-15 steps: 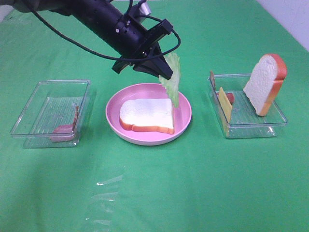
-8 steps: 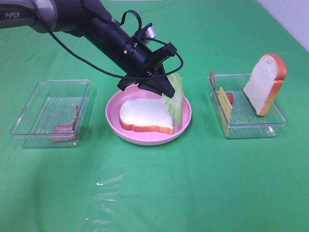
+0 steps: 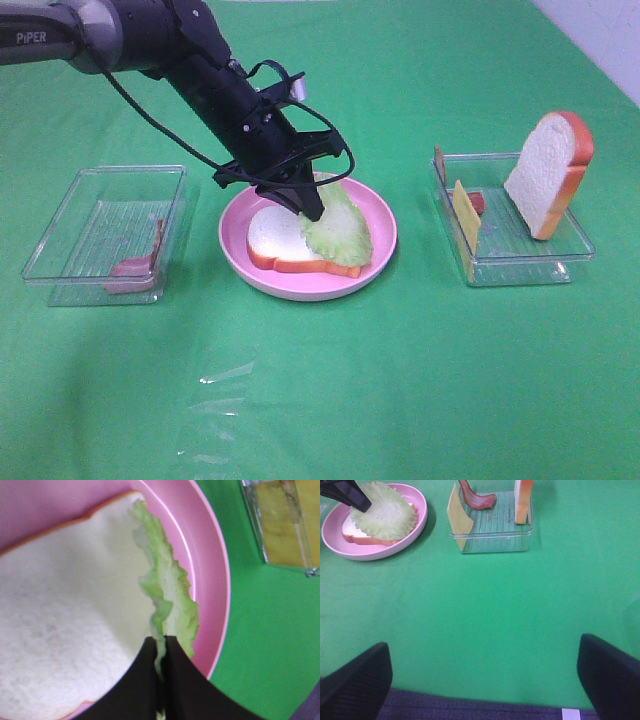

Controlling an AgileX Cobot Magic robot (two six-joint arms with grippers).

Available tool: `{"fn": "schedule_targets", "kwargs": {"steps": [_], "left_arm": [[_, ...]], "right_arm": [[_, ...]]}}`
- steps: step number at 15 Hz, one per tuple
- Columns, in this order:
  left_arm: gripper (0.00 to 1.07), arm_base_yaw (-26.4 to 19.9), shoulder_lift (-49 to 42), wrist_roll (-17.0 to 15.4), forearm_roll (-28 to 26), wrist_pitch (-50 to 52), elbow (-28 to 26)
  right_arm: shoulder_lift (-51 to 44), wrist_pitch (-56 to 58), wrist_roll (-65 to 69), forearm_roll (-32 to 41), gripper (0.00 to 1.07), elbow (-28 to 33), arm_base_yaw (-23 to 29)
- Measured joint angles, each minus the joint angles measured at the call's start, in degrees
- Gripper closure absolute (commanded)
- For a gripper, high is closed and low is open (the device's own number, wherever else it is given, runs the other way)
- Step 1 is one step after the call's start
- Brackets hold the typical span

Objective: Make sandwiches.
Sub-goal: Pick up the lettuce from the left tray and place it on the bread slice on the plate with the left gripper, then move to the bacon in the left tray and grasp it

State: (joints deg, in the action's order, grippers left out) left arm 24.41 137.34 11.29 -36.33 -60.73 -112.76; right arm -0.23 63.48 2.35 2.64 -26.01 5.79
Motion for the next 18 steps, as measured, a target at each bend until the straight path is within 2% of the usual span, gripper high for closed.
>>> {"fn": "schedule_targets", "kwargs": {"steps": [2, 5, 7, 8, 9, 11, 12, 16, 17, 18], "left_arm": [[1.07, 0.0, 0.0, -1.83, 3.38, 0.92, 0.0], [1.06, 0.0, -0.11, -2.29, 6.76, 0.92, 0.0], [0.95, 0.0, -0.69, -2.35, 8.48, 0.92, 0.0], [0.67, 0.0, -1.26, -2.46, 9.45, 0.69, 0.0], [0.56, 0.0, -1.38, -2.46, 9.85, 0.57, 0.0], [0.13, 0.0, -1.55, -2.64, 12.2, -0.11, -0.74], [0.05, 0.11, -1.55, -3.27, 13.81, -1.55, -2.52], [0.04, 0.69, -1.66, -7.05, 21.54, -8.25, -12.95], [0.04, 0.69, -3.5, -10.94, 22.75, -8.37, -15.64], [0.04, 0.69, -4.3, -11.63, 22.75, -8.42, -15.64]], "right_arm": [[0.0, 0.0, 0.0, 0.0, 0.12, 0.0, 0.0], [0.0, 0.0, 0.0, 0.0, 0.12, 0.0, 0.0], [0.0, 0.0, 0.0, 0.0, 0.12, 0.0, 0.0], [0.0, 0.0, 0.0, 0.0, 0.12, 0.0, 0.0], [0.0, 0.0, 0.0, 0.0, 0.12, 0.0, 0.0], [0.0, 0.0, 0.0, 0.0, 0.12, 0.0, 0.0], [0.0, 0.0, 0.0, 0.0, 0.12, 0.0, 0.0], [0.0, 0.0, 0.0, 0.0, 0.12, 0.0, 0.0], [0.0, 0.0, 0.0, 0.0, 0.12, 0.0, 0.0], [0.0, 0.0, 0.0, 0.0, 0.12, 0.0, 0.0]]}}
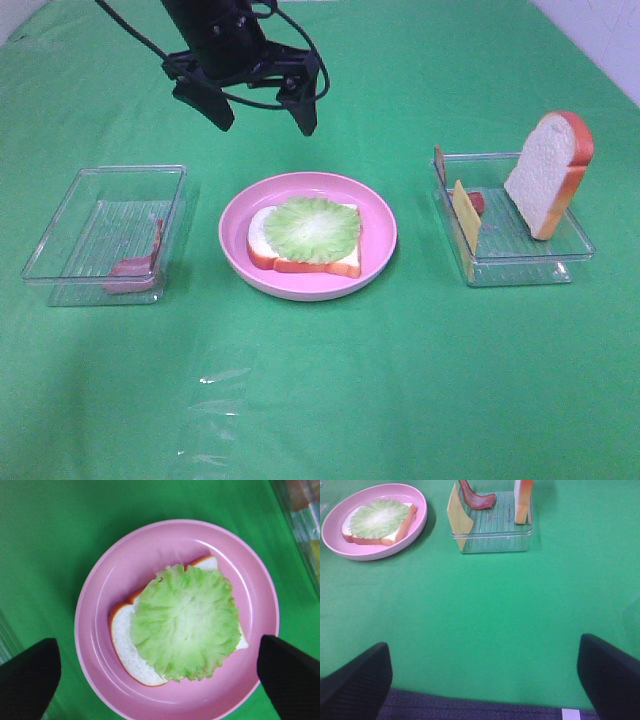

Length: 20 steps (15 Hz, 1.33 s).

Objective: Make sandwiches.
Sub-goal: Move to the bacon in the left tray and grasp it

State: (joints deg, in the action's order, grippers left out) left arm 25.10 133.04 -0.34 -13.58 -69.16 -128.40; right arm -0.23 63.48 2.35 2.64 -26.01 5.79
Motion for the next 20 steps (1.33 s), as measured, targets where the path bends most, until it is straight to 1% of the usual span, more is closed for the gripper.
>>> {"fn": "schedule_targets", "kwargs": {"steps": [1, 2, 4, 5, 6, 7, 8, 9, 10, 12, 14, 17, 20], "left_arm": [[0.04, -0.06, -2.01, -0.52, -0.06, 0.0, 0.52], [0.04, -0.06, -4.58, -0.57, 0.0, -0.06, 2.46], [0.04, -0.06, -9.97, -0.69, 2.64, -0.06, 7.68], [0.04, -0.06, -17.19, -2.46, 8.88, -0.11, 17.13], [0.04, -0.06, -19.37, -4.58, 11.97, -0.4, 21.43], [0.04, -0.06, -20.51, -6.59, 13.58, -0.69, 25.38], [0.04, -0.06, -20.74, -7.73, 13.58, -0.86, 28.3], [0.04, -0.06, -20.74, -8.37, 12.72, -0.97, 30.02], [0.04, -0.06, -20.68, -8.59, 11.12, -1.03, 30.65], [0.04, -0.06, -20.74, -8.65, 9.8, -0.97, 30.77], [0.05, -0.06, -20.74, -8.65, 10.37, -0.97, 30.77], [0.05, -0.06, -19.37, -10.83, 13.58, -1.03, 31.91], [0.05, -0.06, -16.04, -11.29, 13.24, -0.92, 31.97]], "right_arm": [[0.0, 0.0, 0.0, 0.0, 0.12, 0.0, 0.0], [0.0, 0.0, 0.0, 0.0, 0.12, 0.0, 0.0], [0.0, 0.0, 0.0, 0.0, 0.12, 0.0, 0.0], [0.0, 0.0, 0.0, 0.0, 0.12, 0.0, 0.0], [0.0, 0.0, 0.0, 0.0, 0.12, 0.0, 0.0], [0.0, 0.0, 0.0, 0.0, 0.12, 0.0, 0.0], [0.0, 0.0, 0.0, 0.0, 0.12, 0.0, 0.0], [0.0, 0.0, 0.0, 0.0, 0.12, 0.0, 0.0], [0.0, 0.0, 0.0, 0.0, 0.12, 0.0, 0.0], [0.0, 0.0, 0.0, 0.0, 0.12, 0.0, 0.0], [0.0, 0.0, 0.0, 0.0, 0.12, 0.0, 0.0], [0.0, 0.0, 0.0, 0.0, 0.12, 0.0, 0.0], [0.0, 0.0, 0.0, 0.0, 0.12, 0.0, 0.0]]}}
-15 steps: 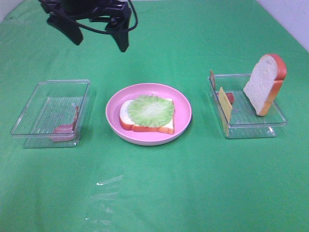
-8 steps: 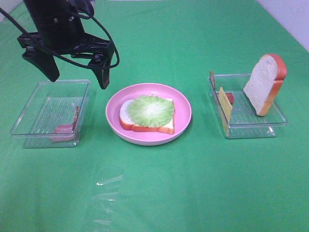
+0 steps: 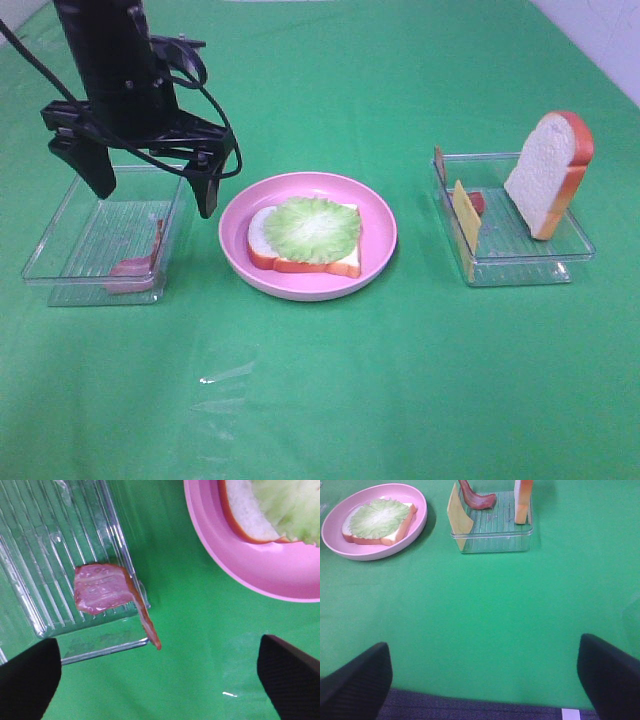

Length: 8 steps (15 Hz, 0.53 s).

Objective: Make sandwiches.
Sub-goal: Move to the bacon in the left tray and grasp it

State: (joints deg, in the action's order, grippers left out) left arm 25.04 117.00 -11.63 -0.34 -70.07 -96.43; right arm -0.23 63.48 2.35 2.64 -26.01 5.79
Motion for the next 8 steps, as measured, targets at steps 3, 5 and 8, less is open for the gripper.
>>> {"fn": "schedule_targets", "kwargs": {"steps": [3, 5, 8], "left_arm": [[0.05, 0.0, 4.18, 0.0, 0.34, 0.0, 0.0], [0.05, 0.0, 5.67, 0.0, 0.34, 0.0, 0.0], [0.05, 0.0, 8.19, -2.06, 3.9, 0.0, 0.0]], "right_arm": [[0.0, 0.0, 0.0, 0.0, 0.12, 0.0, 0.0], [0.0, 0.0, 0.0, 0.0, 0.12, 0.0, 0.0], [0.0, 0.0, 0.0, 0.0, 0.12, 0.0, 0.0]]}}
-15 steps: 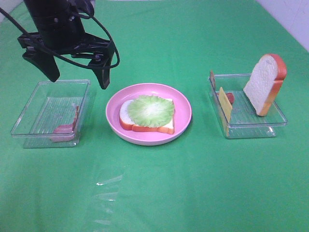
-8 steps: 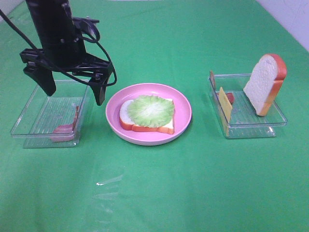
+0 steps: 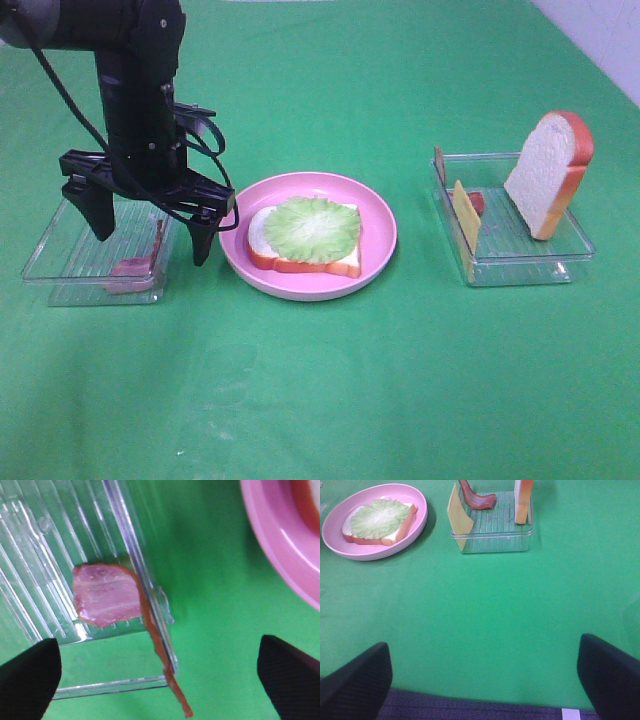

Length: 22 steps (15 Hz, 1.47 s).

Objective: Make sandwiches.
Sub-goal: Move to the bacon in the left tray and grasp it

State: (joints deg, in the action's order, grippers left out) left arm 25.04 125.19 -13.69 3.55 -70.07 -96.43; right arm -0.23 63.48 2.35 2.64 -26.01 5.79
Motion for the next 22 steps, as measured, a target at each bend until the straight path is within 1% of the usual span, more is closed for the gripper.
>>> {"fn": "schedule_targets", "kwargs": {"steps": [2, 7, 9, 12, 13, 14, 17, 20, 22], "left_arm": [[0.05, 0.0, 0.92, -0.63, 0.86, 0.0, 0.0], [0.06, 0.0, 2.23, -0.69, 0.86, 0.0, 0.11], [0.1, 0.0, 2.23, -0.69, 0.86, 0.0, 0.11], [0.35, 0.0, 2.23, -0.69, 1.09, 0.0, 0.17], [0.4, 0.0, 2.23, -0.69, 1.09, 0.0, 0.17], [0.42, 0.0, 2.23, -0.69, 1.09, 0.0, 0.17], [0.42, 0.0, 2.23, -0.69, 1.09, 0.0, 0.17], [0.43, 0.0, 2.23, -0.69, -0.46, 0.0, 0.17], [0.45, 0.0, 2.23, -0.69, -0.52, 0.0, 0.17]], "right_arm": [[0.0, 0.0, 0.0, 0.0, 0.12, 0.0, 0.0], [0.0, 0.0, 0.0, 0.0, 0.12, 0.0, 0.0], [0.0, 0.0, 0.0, 0.0, 0.12, 0.0, 0.0], [0.0, 0.0, 0.0, 0.0, 0.12, 0.0, 0.0], [0.0, 0.0, 0.0, 0.0, 0.12, 0.0, 0.0], [0.0, 0.0, 0.0, 0.0, 0.12, 0.0, 0.0], [0.0, 0.0, 0.0, 0.0, 0.12, 0.0, 0.0], [0.0, 0.0, 0.0, 0.0, 0.12, 0.0, 0.0], [0.0, 0.0, 0.0, 0.0, 0.12, 0.0, 0.0]]}}
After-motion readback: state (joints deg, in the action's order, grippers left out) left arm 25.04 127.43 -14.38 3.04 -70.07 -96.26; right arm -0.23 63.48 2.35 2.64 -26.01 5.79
